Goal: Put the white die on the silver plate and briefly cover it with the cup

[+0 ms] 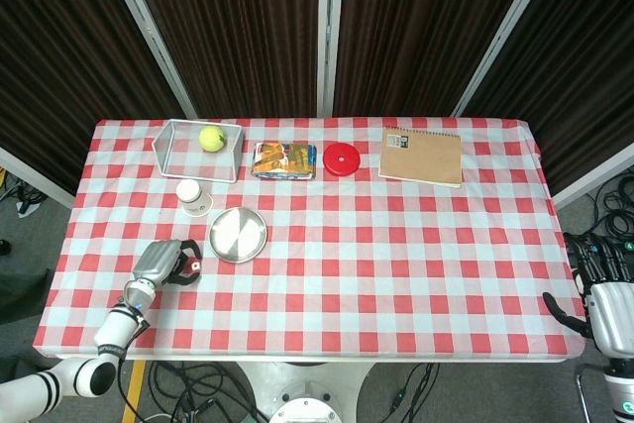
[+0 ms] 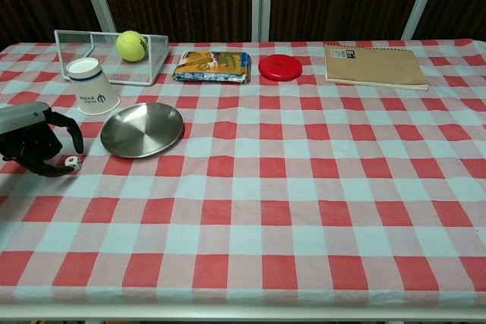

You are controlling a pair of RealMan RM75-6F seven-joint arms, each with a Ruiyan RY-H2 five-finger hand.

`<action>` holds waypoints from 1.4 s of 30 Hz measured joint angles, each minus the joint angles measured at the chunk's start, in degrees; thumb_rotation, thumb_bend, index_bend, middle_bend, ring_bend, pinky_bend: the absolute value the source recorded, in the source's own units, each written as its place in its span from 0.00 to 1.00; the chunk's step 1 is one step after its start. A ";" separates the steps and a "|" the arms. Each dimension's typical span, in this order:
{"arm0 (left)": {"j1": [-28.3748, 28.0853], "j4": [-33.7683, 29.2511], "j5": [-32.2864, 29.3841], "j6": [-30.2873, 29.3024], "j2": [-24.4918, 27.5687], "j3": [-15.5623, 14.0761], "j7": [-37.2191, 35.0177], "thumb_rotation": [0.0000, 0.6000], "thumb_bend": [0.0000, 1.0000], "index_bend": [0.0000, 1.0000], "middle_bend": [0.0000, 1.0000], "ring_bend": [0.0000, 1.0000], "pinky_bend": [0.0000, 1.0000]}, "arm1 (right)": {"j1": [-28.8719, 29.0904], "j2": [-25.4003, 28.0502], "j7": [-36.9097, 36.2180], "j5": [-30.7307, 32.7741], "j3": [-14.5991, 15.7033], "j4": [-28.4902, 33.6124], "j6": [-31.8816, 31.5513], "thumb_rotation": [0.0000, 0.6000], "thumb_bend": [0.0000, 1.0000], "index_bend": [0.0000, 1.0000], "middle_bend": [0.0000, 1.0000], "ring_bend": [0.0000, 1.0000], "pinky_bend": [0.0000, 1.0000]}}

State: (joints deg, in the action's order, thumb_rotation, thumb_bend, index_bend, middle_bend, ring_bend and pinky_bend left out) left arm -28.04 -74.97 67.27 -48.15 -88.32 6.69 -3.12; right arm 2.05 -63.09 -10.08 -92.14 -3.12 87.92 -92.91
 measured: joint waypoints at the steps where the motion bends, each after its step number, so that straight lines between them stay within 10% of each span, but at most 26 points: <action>1: -0.07 0.16 -0.17 0.17 -0.08 -0.03 -0.01 1.00 0.30 0.47 0.87 0.86 0.87 | -0.02 -0.04 -0.08 0.08 0.00 -0.07 0.03 1.00 0.17 0.03 0.14 0.00 0.00; 29: -7.92 1.90 -2.98 1.07 -3.26 5.36 5.45 1.00 0.38 0.55 0.86 0.85 0.80 | -0.71 0.01 -0.85 0.66 0.10 -0.34 -0.01 1.00 0.17 0.03 0.14 0.00 0.00; 42: -10.61 6.90 -5.28 -1.04 -9.03 5.66 9.54 1.00 0.26 0.31 0.63 0.60 0.73 | -0.92 0.45 -1.65 0.62 0.07 -0.09 -0.11 1.00 0.17 0.03 0.14 0.00 0.00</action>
State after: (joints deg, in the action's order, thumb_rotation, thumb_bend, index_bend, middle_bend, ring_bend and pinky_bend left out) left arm -38.65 -68.08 61.98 -49.18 -97.35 12.34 6.43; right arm 1.13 -62.64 -11.72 -91.53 -3.06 87.83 -93.02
